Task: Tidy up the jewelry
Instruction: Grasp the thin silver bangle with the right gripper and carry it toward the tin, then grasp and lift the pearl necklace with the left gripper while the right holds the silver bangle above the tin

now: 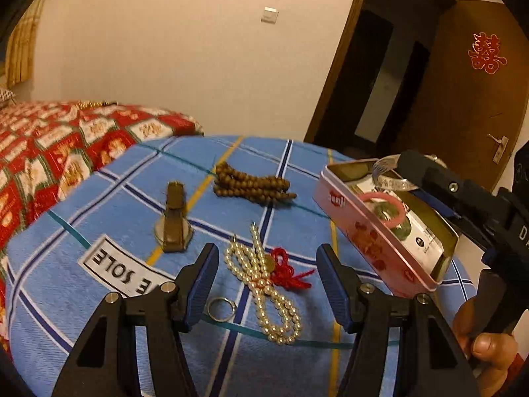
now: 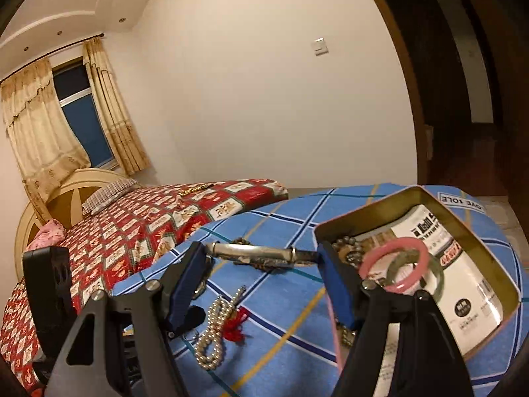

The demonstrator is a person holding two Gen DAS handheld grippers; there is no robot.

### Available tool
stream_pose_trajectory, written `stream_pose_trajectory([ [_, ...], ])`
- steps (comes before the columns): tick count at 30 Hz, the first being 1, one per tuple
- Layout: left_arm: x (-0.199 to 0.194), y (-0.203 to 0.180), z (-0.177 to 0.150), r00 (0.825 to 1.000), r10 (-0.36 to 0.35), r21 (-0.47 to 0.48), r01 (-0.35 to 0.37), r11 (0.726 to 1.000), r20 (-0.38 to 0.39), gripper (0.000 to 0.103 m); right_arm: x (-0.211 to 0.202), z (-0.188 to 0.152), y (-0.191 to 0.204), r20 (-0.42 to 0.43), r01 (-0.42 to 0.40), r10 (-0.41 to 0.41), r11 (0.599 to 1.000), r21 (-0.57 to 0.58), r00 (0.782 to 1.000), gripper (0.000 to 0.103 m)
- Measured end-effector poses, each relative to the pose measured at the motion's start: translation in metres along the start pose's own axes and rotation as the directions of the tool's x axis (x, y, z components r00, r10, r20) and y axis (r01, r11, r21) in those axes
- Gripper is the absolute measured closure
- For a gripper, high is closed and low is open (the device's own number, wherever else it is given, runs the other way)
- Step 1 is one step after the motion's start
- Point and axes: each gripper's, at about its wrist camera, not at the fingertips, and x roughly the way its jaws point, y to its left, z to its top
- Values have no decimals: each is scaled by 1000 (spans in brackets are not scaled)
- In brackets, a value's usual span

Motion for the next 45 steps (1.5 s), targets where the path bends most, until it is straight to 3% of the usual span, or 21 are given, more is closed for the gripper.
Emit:
stream_pose_trajectory([
  [3, 13, 6, 0, 996, 28, -21, -30, 999, -82, 77, -2, 0, -3, 1, 8, -8, 1000, -6, 1000, 31],
  [7, 23, 1, -3, 988, 56, 5, -55, 998, -141, 78, -3, -2, -3, -3, 10, -10, 1000, -11, 1000, 31],
  [10, 29, -3, -6, 976, 118, 47, -111, 993, -180, 78, -4, -2, -7, -1, 5, -5, 1000, -2, 1000, 31],
  [16, 29, -12, -9, 968, 172, 104, -156, 982, -180, 79, -3, -2, -13, -4, 7, -7, 1000, 20, 1000, 31],
  [19, 28, -11, -10, 971, 161, 98, -145, 985, -178, 89, -5, -1, -16, 4, 4, -4, 1000, 28, 1000, 31],
  [21, 23, -8, -9, 977, 148, 71, -139, 988, -154, 90, -6, 0, -16, 9, 1, -1, 1000, 30, 1000, 31],
  [25, -7, 0, -7, 995, 95, -2, -95, 995, 0, 90, -10, 1, -17, 23, -3, 2, 999, 34, 1000, 31],
  [29, -29, 1, -6, 989, 59, -43, -53, 998, 134, 96, -15, 3, -19, 41, -7, 5, 999, 43, 999, 31],
  [34, -34, -6, -1, 979, 79, -25, -75, 997, 190, 96, -21, 7, -18, 66, -2, 0, 999, 34, 998, 31],
  [37, -29, 0, 0, 983, 100, -51, -93, 994, 152, 96, -22, 8, -20, 73, 9, -11, 1000, 30, 997, 31],
  [39, -22, 4, -2, 988, 133, -60, -128, 990, 84, 95, -20, 7, -22, 67, 6, -9, 999, 42, 998, 31],
  [41, -10, 3, -4, 989, 146, -37, -147, 989, -5, 85, -19, 7, -22, 62, 9, -11, 999, 39, 998, 31],
  [43, 2, 0, -8, 979, 187, -3, -188, 982, -82, 69, -17, 7, -21, 57, 5, -7, 999, 34, 998, 31],
  [45, 11, -1, -12, 973, 196, 17, -195, 981, -121, 69, -16, 6, -20, 52, 3, -4, 1000, 29, 999, 31],
])
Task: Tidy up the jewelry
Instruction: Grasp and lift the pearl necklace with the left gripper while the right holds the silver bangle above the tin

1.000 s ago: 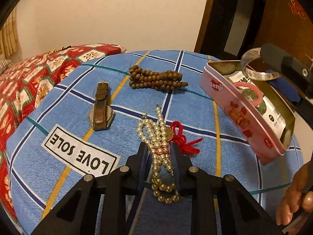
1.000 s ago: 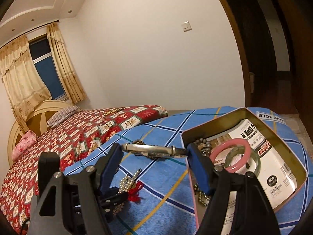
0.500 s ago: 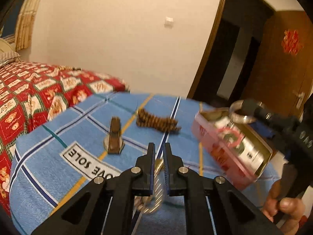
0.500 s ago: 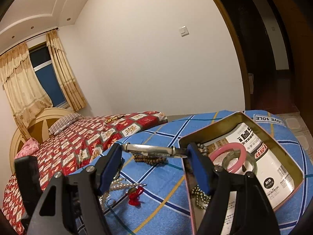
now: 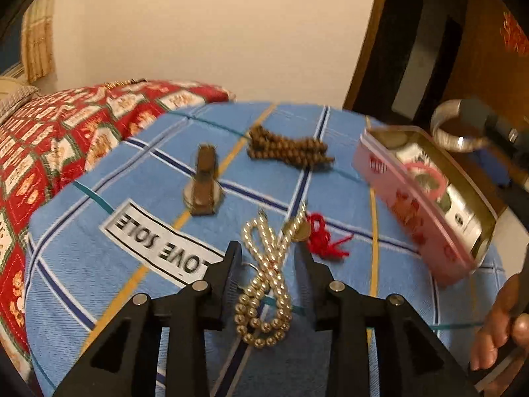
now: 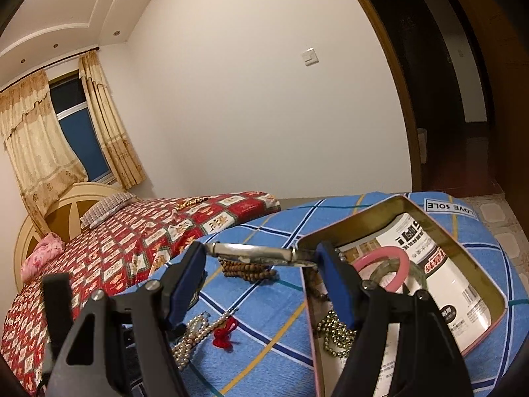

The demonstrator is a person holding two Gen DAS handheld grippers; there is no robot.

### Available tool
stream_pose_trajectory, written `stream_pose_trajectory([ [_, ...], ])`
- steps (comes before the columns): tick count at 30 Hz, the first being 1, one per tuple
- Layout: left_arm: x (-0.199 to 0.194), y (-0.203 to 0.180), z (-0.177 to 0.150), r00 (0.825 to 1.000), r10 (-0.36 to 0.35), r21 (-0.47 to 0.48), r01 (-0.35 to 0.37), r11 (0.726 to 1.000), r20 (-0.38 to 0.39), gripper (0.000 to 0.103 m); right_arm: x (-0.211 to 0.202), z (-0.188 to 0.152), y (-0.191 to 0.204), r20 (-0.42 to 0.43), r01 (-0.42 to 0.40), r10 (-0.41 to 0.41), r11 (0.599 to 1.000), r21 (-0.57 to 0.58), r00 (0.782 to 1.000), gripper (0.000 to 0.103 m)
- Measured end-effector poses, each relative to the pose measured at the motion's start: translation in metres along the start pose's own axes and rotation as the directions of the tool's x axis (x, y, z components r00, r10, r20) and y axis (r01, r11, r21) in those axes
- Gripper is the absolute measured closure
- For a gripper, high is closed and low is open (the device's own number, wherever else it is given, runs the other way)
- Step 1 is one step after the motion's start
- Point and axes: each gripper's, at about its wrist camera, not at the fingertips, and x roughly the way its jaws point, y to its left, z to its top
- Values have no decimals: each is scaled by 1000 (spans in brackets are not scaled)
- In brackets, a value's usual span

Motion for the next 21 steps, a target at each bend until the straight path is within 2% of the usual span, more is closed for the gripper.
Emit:
stream_pose_trajectory([
  [2, 7, 0, -1, 999, 37, 3, -37, 999, -33, 69, 0, 0, 0, 2, -2, 2, 1000, 0, 1000, 31],
  [5, 5, 1, -2, 999, 30, 7, -30, 1000, -31, 69, -2, 1, -4, 4, -2, 2, 1000, 10, 1000, 31],
  [6, 4, -1, -3, 999, 22, 15, -21, 1000, -31, 73, -2, 1, -5, 2, -3, 3, 1000, 17, 1000, 31],
  [7, 5, -2, -3, 999, 9, 28, -8, 1000, -37, 88, -1, 1, -6, 0, -4, 4, 1000, 22, 1000, 31],
  [10, 5, -4, -3, 999, -7, 36, 8, 999, -35, 91, -1, 1, -8, -1, -5, 5, 999, 32, 1000, 31],
  [14, -12, 9, -4, 995, -80, -39, 82, 996, 59, 98, -4, 2, -8, 10, -4, 4, 999, 32, 1000, 31],
  [21, -25, 23, -3, 981, -112, -130, 134, 982, 161, 98, -13, 7, -14, 49, -3, 0, 999, 52, 999, 31],
])
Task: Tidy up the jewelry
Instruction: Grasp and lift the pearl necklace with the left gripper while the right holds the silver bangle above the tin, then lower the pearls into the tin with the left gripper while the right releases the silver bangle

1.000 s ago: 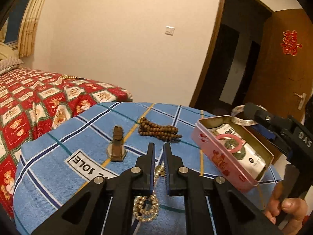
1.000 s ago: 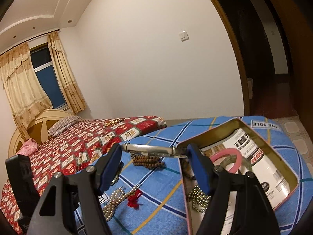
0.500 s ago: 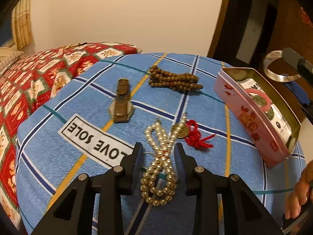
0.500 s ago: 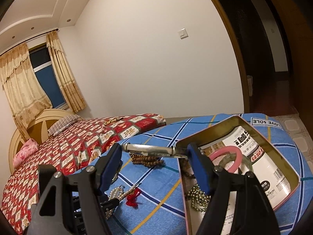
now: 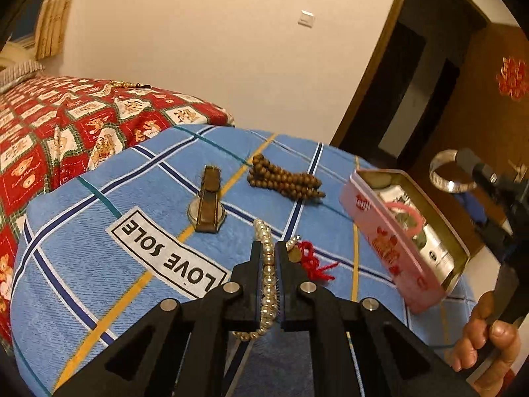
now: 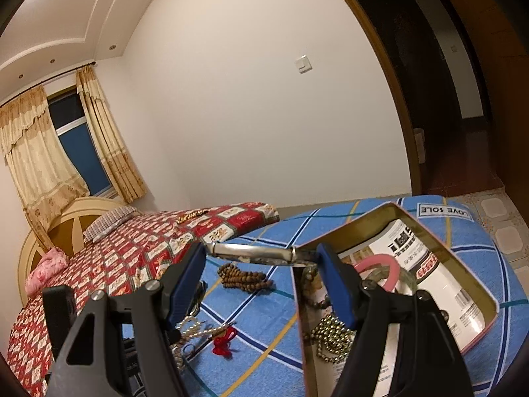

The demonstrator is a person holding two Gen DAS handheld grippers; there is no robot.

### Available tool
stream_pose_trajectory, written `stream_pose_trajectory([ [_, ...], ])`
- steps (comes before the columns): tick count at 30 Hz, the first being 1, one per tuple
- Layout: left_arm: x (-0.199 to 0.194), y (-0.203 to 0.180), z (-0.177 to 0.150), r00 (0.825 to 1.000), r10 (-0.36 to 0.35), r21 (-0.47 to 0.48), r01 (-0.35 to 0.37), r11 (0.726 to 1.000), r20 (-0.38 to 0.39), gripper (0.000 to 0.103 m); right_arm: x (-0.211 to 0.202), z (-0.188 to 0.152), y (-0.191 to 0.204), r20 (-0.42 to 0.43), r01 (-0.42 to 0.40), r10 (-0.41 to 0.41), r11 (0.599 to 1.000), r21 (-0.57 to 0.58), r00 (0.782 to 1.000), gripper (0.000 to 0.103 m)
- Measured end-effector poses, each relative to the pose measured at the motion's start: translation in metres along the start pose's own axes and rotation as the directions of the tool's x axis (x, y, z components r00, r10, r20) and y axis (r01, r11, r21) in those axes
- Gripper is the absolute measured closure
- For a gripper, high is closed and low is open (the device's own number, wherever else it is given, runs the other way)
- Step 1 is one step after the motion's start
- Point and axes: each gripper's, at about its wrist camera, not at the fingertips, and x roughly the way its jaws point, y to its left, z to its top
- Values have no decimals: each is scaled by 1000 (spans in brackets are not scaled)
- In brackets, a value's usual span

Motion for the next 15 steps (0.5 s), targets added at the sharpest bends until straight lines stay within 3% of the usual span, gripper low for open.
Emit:
stream_pose_trajectory([
  [6, -19, -17, 5, 994, -11, 72, 3, 997, 110, 98, -6, 5, -8, 28, 21, -22, 1000, 14, 999, 31],
  [12, -36, -42, 25, 976, -127, 87, 113, 990, 178, 98, -20, 13, -23, 75, 59, -59, 998, 1, 995, 31],
  [15, -39, -59, 38, 958, -204, 102, 187, 977, 200, 98, -27, 17, -36, 86, 81, -82, 997, 18, 993, 31],
])
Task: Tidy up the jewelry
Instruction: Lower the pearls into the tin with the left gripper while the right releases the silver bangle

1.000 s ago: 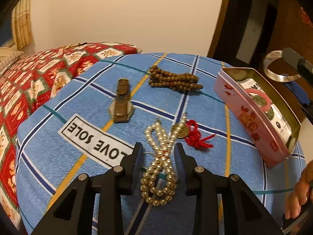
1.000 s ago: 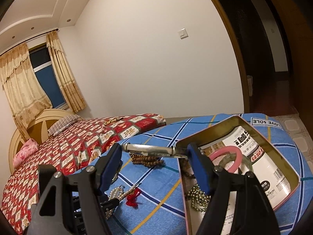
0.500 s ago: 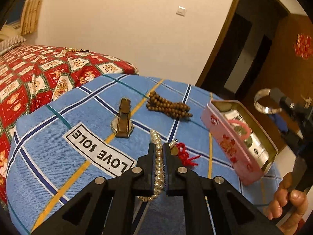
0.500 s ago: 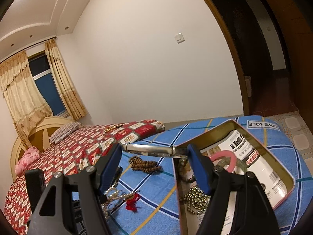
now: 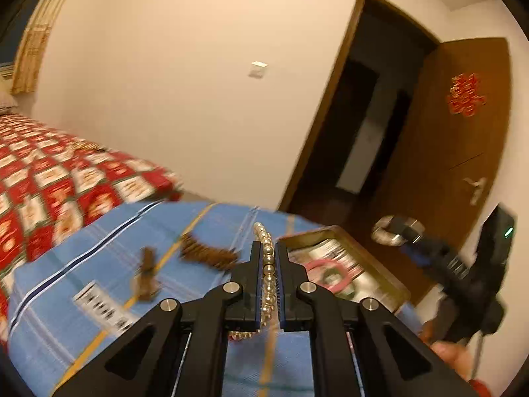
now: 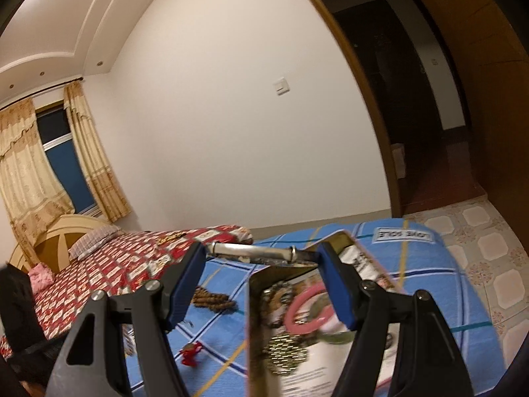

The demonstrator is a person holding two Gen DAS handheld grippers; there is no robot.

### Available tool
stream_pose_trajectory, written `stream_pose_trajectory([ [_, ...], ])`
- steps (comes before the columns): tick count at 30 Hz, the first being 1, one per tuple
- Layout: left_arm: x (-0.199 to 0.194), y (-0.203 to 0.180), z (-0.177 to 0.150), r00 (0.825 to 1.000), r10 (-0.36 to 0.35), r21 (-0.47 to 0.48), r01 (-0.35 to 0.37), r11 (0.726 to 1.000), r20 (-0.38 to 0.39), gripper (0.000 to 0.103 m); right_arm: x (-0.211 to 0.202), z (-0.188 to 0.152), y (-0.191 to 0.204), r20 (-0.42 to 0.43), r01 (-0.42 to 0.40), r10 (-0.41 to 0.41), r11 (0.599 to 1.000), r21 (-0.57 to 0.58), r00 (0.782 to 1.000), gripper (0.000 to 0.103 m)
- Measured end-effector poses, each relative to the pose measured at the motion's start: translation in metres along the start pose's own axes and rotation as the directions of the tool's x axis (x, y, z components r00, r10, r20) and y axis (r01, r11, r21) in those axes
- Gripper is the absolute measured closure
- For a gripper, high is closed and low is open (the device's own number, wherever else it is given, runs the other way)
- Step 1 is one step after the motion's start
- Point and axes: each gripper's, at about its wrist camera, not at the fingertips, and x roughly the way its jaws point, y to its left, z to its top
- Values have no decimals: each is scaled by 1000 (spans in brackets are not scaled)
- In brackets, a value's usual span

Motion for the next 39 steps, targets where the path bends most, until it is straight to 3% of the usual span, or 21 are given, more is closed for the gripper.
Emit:
stream_pose_trajectory([
  [6, 34, -42, 19, 993, -119, 24, 119, 993, 15, 98, -4, 3, -19, -30, 22, -22, 999, -25, 999, 31],
  [10, 78, -56, 9, 983, -180, -26, 179, 984, -46, 98, -4, -5, -23, -80, 37, -45, 995, -98, 996, 31],
  [13, 105, -65, -8, 979, -170, -41, 167, 985, -108, 98, -3, -14, -32, -137, 64, -79, 992, -112, 987, 31],
  [19, 120, -76, -31, 975, -121, 6, 124, 992, -186, 98, -4, -13, -52, -163, 26, -25, 1000, 4, 986, 31],
  [25, 130, -77, -41, 962, -78, 32, 89, 996, -260, 97, 3, -17, -47, -216, 13, -18, 1000, -25, 976, 30],
  [28, 128, -84, -43, 964, -39, 85, 63, 994, -261, 96, 3, -19, -46, -224, 16, -25, 999, -39, 974, 25],
  [29, 127, -86, -43, 966, -32, 102, 60, 993, -257, 96, 2, -19, -46, -221, 14, -22, 999, -38, 975, 17],
  [30, 125, -87, -43, 967, -28, 118, 59, 991, -254, 94, 0, -18, -46, -213, 15, -23, 999, -39, 977, 10],
  [32, 120, -89, -44, 970, -19, 145, 56, 988, -242, 85, -6, -17, -46, -183, 21, -28, 999, -41, 983, 9],
  [34, 109, -91, -45, 977, 1, 168, 35, 985, -212, 58, -13, -15, -48, -139, 38, -42, 999, -31, 989, 9],
  [36, 96, -89, -44, 986, 20, 177, 9, 984, -163, 42, -21, -12, -54, -92, 75, -75, 997, -6, 993, 9],
  [39, 78, -82, -41, 994, 54, 169, -37, 985, -93, 40, -26, -8, -70, -58, 150, -147, 987, 60, 988, 6],
])
